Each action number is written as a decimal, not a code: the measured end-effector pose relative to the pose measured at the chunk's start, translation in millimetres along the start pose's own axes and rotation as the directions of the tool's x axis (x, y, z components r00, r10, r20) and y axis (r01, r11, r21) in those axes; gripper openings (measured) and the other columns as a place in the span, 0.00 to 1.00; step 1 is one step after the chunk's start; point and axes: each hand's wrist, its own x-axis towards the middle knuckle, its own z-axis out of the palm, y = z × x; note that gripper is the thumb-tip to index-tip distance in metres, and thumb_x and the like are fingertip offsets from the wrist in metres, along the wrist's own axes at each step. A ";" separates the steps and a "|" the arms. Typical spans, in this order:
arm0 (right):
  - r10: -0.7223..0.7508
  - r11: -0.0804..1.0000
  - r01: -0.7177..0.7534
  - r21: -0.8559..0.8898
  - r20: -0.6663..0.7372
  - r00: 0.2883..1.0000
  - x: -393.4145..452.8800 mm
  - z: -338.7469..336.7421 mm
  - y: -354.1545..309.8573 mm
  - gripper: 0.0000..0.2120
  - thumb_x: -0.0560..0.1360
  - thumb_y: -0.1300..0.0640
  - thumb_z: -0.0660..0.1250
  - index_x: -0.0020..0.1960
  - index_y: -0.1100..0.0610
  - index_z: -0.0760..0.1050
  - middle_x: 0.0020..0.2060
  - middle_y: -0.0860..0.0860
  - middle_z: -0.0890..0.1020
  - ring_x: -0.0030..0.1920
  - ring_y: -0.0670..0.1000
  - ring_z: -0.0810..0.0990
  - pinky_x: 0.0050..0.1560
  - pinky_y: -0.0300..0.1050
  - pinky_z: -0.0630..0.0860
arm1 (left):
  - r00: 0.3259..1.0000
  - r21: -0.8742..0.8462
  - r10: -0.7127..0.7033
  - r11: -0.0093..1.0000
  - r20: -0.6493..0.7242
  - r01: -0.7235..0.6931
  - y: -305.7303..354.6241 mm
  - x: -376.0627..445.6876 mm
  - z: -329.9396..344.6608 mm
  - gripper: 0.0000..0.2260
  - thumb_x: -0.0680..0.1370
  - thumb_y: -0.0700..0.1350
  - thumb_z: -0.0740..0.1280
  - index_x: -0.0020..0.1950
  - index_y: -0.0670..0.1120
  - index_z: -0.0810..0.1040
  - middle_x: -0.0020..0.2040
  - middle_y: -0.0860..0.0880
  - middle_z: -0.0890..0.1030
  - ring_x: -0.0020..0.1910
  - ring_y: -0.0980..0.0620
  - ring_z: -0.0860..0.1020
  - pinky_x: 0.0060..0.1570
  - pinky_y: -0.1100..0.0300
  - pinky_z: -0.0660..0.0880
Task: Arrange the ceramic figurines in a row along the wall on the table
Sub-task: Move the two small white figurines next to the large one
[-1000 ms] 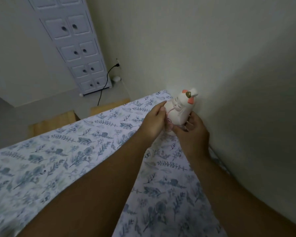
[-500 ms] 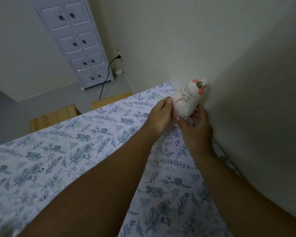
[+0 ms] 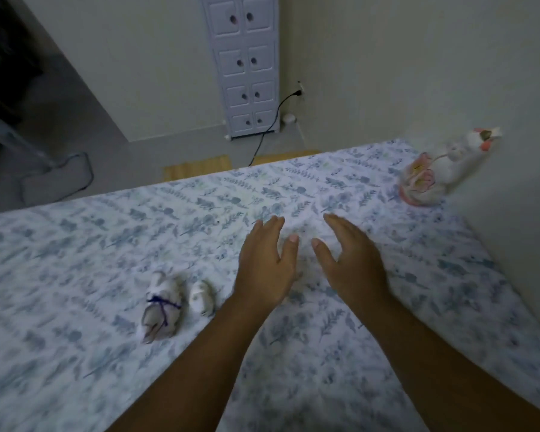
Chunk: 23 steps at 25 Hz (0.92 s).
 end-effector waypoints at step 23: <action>0.236 0.966 -0.250 0.063 0.176 0.956 -77.9 85.8 -44.4 0.30 0.60 0.46 0.84 0.58 0.49 0.76 0.51 0.45 0.80 0.52 0.47 0.79 0.51 0.46 0.79 | 0.994 -0.194 -0.040 0.979 0.097 0.059 -128.2 -58.2 -69.6 0.23 0.73 0.41 0.73 0.64 0.59 0.74 0.50 0.66 0.79 0.47 0.69 0.77 0.41 0.78 0.70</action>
